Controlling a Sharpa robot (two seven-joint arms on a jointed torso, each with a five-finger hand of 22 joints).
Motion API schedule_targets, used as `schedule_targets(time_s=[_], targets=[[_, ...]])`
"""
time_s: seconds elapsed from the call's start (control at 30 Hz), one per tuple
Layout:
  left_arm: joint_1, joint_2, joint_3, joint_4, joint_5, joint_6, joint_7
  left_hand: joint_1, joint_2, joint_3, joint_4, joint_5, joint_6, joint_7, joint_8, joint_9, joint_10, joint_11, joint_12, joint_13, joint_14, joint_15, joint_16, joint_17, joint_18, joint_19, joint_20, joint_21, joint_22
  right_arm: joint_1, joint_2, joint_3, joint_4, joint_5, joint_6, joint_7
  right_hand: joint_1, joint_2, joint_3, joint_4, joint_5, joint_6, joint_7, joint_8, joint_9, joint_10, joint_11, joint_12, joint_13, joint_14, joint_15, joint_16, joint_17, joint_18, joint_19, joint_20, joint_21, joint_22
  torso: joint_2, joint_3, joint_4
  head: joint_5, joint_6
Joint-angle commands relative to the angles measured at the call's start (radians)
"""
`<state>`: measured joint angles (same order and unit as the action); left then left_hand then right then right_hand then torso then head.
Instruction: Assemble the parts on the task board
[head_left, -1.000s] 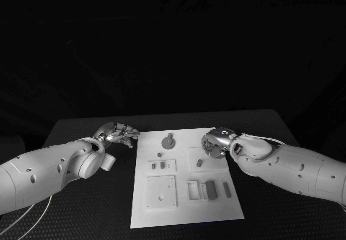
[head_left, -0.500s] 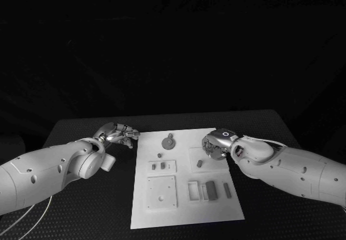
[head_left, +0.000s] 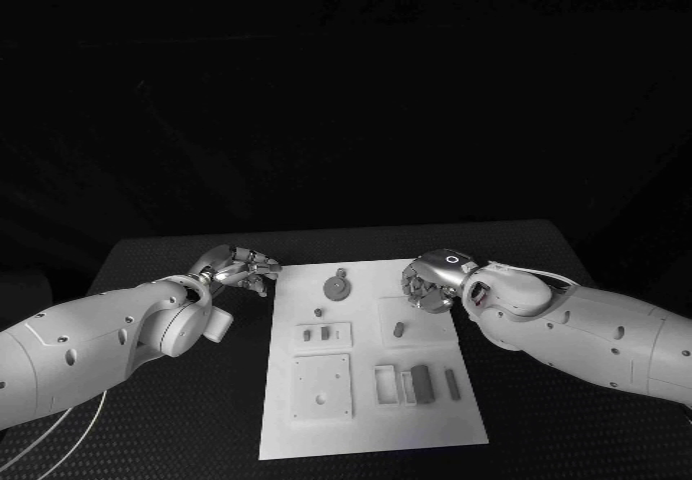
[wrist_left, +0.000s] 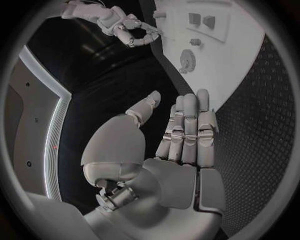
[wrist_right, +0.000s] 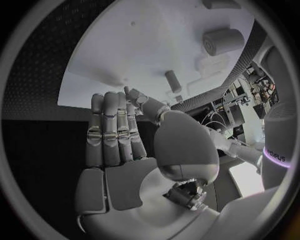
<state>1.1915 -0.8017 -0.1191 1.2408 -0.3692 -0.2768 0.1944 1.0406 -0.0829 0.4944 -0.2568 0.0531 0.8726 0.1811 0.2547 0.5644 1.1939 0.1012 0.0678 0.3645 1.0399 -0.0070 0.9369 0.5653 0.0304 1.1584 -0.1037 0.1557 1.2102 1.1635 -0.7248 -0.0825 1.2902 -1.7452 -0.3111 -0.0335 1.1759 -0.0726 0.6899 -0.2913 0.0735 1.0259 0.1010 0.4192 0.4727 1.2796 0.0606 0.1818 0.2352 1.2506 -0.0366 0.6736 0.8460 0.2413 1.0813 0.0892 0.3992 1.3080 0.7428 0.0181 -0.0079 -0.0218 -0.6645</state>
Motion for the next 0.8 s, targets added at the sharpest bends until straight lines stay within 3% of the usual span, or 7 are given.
schedule_targets(time_s=[0.03,0.3,0.47,0.63,0.8], targets=[[0.001,0.003,0.001,0.000,0.006,0.013,0.002,-0.009,0.002,-0.006,0.000,-0.003,-0.010,0.000,-0.007,-0.002,-0.008,-0.002,0.002,0.002,0.008,-0.001,-0.001,0.001,0.019,0.008,-0.002,-0.005,0.000,0.004,-0.005,0.003,0.007,0.048,0.046,0.022,0.007,-0.001,0.003,0.000,0.007,0.004,0.000,0.003,0.022,0.009,0.000,0.002,0.001,0.003,-0.007,0.007,0.001,0.021,0.007,0.002,0.007,0.024,0.000,0.0002,-0.0002,-0.003,0.006],[0.001,0.002,0.001,-0.002,0.006,0.014,-0.001,-0.011,0.001,-0.007,0.001,-0.003,-0.012,0.001,-0.008,-0.002,-0.010,-0.001,0.001,0.002,0.008,-0.001,-0.002,0.002,0.019,0.009,-0.002,-0.006,0.000,0.011,-0.020,0.014,0.033,0.090,0.054,0.029,0.005,0.000,0.003,0.001,0.007,0.003,0.000,0.002,0.023,0.009,0.000,0.001,0.001,0.003,-0.007,0.006,0.001,0.021,0.007,0.002,0.007,0.023,0.000,0.0000,0.0002,0.000,0.005],[0.001,0.003,0.001,-0.003,0.006,0.013,0.000,-0.012,0.001,-0.007,0.001,-0.003,-0.013,0.002,-0.008,-0.002,-0.010,-0.001,0.001,0.002,0.008,0.000,-0.002,0.002,0.019,0.009,-0.002,-0.006,0.000,0.012,-0.039,0.027,0.104,0.133,0.043,0.038,0.005,0.001,0.003,0.001,0.007,0.002,0.001,0.002,0.024,0.010,0.000,0.000,0.002,0.003,-0.007,0.006,0.001,0.021,0.007,0.002,0.007,0.023,-0.001,-0.0002,-0.0003,0.007,0.005],[0.001,0.007,0.001,-0.006,0.006,0.009,0.004,-0.012,0.001,-0.007,0.001,-0.003,-0.014,0.002,-0.008,-0.002,-0.011,-0.001,0.001,0.002,0.008,0.000,-0.002,0.002,0.019,0.009,-0.002,-0.007,-0.001,0.012,-0.036,0.028,0.175,0.149,0.040,0.046,0.004,0.002,0.003,0.001,0.007,0.002,0.001,0.001,0.025,0.010,0.000,-0.001,0.002,0.002,-0.007,0.006,0.002,0.021,0.007,0.002,0.007,0.023,-0.001,-0.0010,-0.0012,0.027,0.001],[0.002,0.007,0.001,-0.008,0.006,0.007,0.002,-0.012,0.001,-0.007,0.001,-0.003,-0.014,0.002,-0.008,-0.002,-0.011,-0.001,0.001,0.002,0.008,0.000,-0.003,0.002,0.019,0.009,-0.002,-0.007,-0.001,0.012,0.000,0.027,0.214,0.140,0.069,0.041,0.003,0.003,0.003,0.001,0.007,0.001,0.001,0.000,0.026,0.009,0.001,-0.002,0.002,0.002,-0.007,0.006,0.002,0.021,0.007,0.002,0.008,0.023,-0.002,-0.0010,-0.0009,0.055,-0.002]])
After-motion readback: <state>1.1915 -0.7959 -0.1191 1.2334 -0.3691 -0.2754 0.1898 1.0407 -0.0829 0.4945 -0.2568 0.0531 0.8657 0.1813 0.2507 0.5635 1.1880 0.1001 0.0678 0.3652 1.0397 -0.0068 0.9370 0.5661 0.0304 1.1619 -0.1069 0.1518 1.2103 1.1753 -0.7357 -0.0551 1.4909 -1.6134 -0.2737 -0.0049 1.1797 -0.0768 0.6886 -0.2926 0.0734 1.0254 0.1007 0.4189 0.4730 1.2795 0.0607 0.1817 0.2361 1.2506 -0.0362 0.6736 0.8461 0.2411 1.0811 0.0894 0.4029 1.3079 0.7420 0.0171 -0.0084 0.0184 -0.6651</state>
